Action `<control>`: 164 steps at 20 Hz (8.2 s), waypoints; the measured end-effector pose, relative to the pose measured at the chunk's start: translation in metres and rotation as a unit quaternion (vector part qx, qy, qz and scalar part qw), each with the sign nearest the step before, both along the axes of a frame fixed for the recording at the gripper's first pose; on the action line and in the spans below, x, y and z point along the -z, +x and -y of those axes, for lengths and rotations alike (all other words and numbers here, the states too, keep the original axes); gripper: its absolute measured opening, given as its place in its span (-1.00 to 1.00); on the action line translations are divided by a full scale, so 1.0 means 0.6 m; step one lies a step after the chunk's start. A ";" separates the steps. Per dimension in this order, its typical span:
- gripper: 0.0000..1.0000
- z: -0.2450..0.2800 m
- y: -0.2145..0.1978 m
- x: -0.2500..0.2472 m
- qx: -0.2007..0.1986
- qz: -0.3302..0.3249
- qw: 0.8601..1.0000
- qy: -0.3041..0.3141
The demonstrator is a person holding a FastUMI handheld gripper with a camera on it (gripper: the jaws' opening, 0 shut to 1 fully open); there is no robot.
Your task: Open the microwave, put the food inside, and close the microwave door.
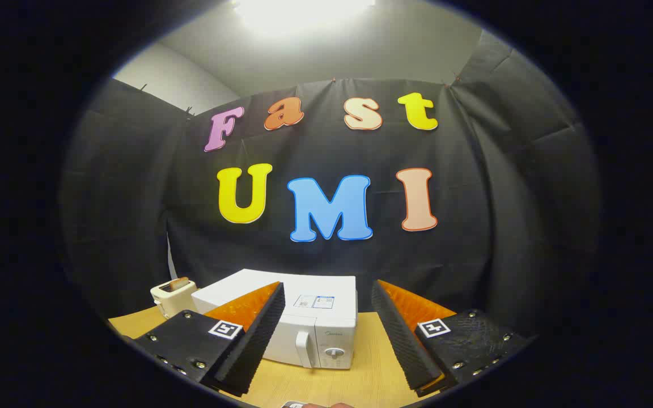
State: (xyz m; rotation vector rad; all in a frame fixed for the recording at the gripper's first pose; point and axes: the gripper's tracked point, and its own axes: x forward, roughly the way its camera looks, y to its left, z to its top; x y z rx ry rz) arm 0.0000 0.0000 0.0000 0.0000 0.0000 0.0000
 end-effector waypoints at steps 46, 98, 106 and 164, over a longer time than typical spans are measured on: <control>-0.41 -0.088 0.221 0.371 0.052 -0.079 0.995 -0.006; -0.42 -0.558 -0.211 0.390 -0.206 -0.079 0.974 0.046; -0.42 -0.663 -0.225 0.388 -0.255 -0.083 0.962 0.055; 0.04 -0.007 -0.241 0.507 0.042 -0.127 0.978 0.162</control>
